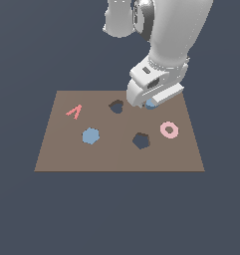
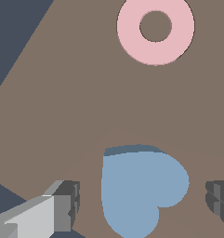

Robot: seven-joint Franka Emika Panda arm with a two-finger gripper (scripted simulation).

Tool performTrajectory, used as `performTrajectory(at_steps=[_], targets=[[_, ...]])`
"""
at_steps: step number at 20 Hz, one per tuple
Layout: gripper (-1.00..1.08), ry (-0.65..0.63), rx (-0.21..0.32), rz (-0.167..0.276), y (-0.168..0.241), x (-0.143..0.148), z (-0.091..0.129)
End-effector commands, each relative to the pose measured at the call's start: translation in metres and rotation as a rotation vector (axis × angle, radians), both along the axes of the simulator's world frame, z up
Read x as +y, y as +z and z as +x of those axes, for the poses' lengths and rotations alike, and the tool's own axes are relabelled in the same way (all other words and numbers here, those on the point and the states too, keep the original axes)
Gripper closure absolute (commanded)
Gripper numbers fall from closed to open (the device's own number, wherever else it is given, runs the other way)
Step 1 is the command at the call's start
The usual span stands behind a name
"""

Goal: Insert a designated object into the corresponding slot on a board.

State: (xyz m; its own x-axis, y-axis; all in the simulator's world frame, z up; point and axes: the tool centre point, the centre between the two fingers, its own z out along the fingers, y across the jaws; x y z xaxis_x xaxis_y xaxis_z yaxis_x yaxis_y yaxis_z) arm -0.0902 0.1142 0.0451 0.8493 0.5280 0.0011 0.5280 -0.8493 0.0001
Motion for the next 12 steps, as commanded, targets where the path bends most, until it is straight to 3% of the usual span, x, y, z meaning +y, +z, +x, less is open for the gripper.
performTrajectory(at_steps=[1, 6, 7, 12], targets=[[-0.92, -0.001, 0.001, 0.0, -0.0071, -0.0004, -0.0002], [-0.92, -0.002, 0.001, -0.001, -0.0152, -0.0006, -0.0003], [1.08, -0.002, 0.001, -0.001, -0.0152, -0.0006, -0.0003], [1.08, -0.002, 0.001, -0.001, -0.0152, -0.0006, -0.0003]])
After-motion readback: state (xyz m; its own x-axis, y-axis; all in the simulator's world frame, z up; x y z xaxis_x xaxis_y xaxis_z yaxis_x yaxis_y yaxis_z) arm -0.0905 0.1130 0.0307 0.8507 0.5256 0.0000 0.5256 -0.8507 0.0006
